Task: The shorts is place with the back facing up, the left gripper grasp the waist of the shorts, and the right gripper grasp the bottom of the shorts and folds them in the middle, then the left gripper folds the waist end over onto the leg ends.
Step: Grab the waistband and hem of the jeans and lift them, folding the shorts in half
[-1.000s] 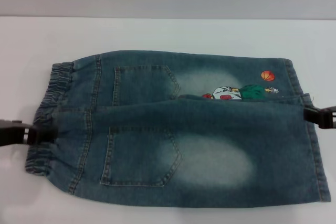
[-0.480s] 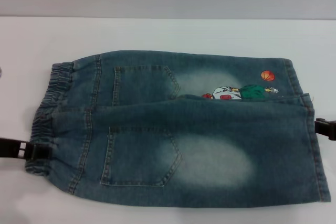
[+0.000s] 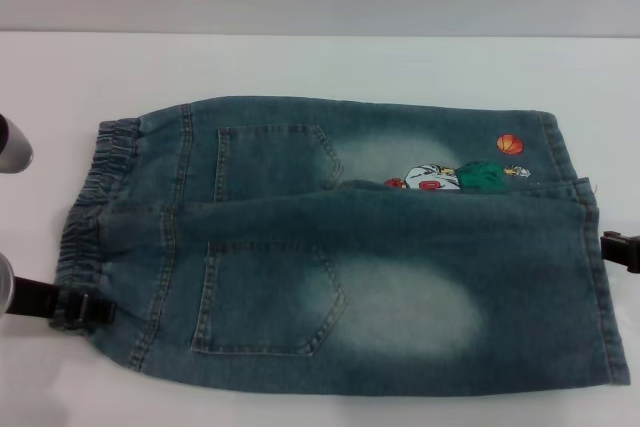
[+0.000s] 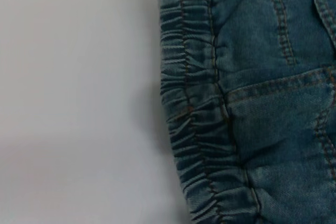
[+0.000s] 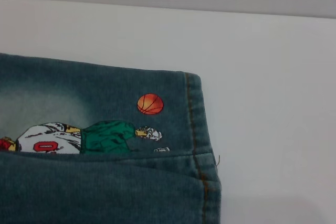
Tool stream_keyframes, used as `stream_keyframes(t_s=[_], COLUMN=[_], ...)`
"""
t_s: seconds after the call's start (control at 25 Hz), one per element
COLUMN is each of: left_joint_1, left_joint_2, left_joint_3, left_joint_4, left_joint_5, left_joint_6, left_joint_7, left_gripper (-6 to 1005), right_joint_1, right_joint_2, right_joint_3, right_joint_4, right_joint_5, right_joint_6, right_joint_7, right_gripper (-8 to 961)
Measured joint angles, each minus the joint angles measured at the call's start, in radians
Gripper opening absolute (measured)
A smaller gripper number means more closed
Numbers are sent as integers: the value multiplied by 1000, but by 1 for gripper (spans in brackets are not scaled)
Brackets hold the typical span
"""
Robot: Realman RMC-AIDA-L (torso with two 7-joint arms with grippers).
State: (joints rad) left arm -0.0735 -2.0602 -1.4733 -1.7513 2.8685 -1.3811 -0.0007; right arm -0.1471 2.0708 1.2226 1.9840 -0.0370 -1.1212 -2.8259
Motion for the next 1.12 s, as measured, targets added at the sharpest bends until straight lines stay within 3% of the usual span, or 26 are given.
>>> stream_keyframes(t_s=[1.12], left_joint_1=[-53], left_joint_2=[0], left_joint_3=[-1], left_joint_4=[53], left_joint_5=[9], left_joint_6=[-29], left_joint_7=[-11], left_gripper=[717], right_joint_1=[15], right_joint_2=[-1], right_joint_3=[8], right_joint_4=[0], right_joint_5=[0], right_joint_6=[0], right_joint_7=[-7], right_gripper=[646])
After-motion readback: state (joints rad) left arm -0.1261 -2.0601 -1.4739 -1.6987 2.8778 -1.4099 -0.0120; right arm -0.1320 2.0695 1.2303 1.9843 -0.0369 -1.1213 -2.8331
